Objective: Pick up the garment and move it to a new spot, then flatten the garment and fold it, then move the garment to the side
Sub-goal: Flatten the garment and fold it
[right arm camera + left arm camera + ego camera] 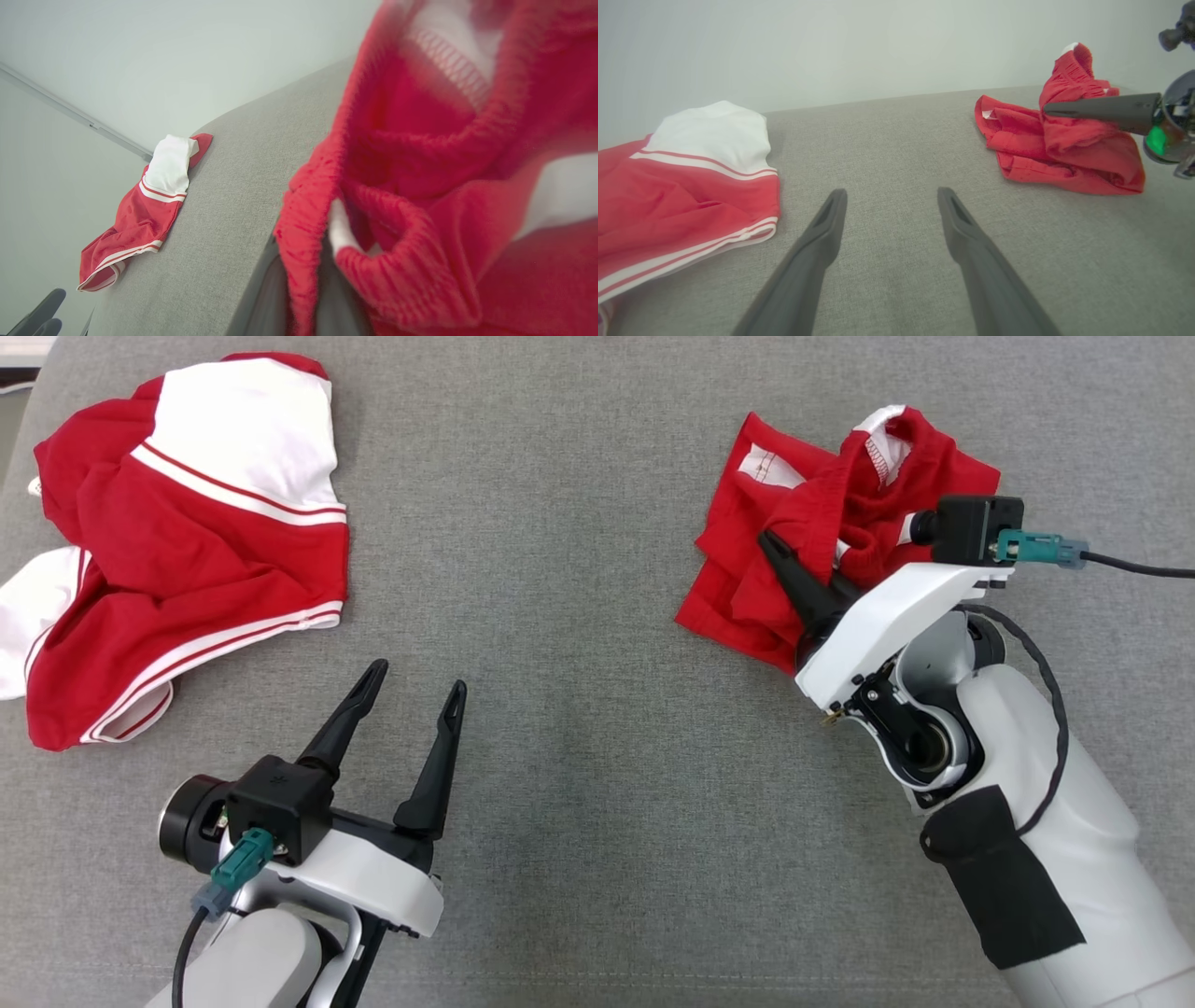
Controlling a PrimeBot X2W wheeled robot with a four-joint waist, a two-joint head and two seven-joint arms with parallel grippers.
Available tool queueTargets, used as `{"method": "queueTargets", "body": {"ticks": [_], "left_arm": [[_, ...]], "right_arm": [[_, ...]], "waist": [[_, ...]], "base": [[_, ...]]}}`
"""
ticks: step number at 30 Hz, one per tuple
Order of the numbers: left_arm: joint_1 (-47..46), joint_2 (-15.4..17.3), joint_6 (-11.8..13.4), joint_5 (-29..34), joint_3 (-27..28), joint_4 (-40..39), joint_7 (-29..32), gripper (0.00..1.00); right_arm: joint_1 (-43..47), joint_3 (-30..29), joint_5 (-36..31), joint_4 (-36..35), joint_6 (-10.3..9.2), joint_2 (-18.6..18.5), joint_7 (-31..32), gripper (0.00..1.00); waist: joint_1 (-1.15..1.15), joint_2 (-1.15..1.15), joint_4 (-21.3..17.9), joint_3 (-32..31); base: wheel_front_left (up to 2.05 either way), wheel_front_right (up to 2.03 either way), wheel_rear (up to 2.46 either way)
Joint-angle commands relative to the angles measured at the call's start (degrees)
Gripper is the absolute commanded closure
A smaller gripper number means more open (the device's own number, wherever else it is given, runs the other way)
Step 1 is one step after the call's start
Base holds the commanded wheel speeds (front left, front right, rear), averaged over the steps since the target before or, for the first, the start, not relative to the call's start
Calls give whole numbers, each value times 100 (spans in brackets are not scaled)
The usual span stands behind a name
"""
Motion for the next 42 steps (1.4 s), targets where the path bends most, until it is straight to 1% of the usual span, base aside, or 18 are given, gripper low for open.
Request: {"method": "queueTargets", "body": {"ticks": [1,5,9,13,17,18,21,24,27,31,35,42], "left_arm": [[-266,150,-30,40,209,-75,-81,0],[-266,122,-45,36,194,-25,-100,0],[-244,115,-35,35,183,-7,-110,0],[-229,125,-27,38,172,-9,-115,0],[-200,139,-13,38,156,3,-114,0],[-200,139,-13,38,156,3,-114,0],[-138,186,38,21,192,0,-117,0],[-46,260,107,1,251,-27,-125,0],[54,349,178,-19,307,-62,-125,0],[216,463,291,-75,396,-91,-115,0],[359,540,390,-119,452,-127,-104,0],[554,648,524,-175,521,-197,-87,0]], "right_arm": [[-158,134,79,-8,1,88,-152,0],[-292,387,232,101,1,88,-411,0],[-333,578,101,-38,1,88,-706,0],[-193,768,-279,-297,1,88,-897,0],[287,730,-874,-608,1,-31,-1330,0],[287,730,-874,-608,1,-31,-1330,0],[824,494,-1357,-795,1,-146,-1754,0],[1383,63,-1840,-969,1,-212,-2195,0],[1897,-430,-2296,-1225,1,-209,-2418,0],[2469,-928,-2725,-1614,1,-153,-2512,0],[2957,-1337,-2949,-1915,1,-86,-2530,0],[3600,-1725,-3158,-2305,1,-7,-2533,0]], "waist": [[0,0,20,2],[0,0,10,-16],[0,0,-44,-45],[0,0,-100,-90],[0,0,-111,-207],[0,0,-111,-207],[0,0,-132,-313],[0,0,-173,-412],[0,0,-223,-509],[0,0,-309,-649],[0,0,-352,-794],[0,0,-358,-962]], "base": [[0,0,0],[0,0,0],[0,0,0],[0,0,0],[0,0,0],[0,0,0],[0,0,0],[0,0,0],[0,0,0],[0,0,0],[0,0,0],[0,0,0]]}}
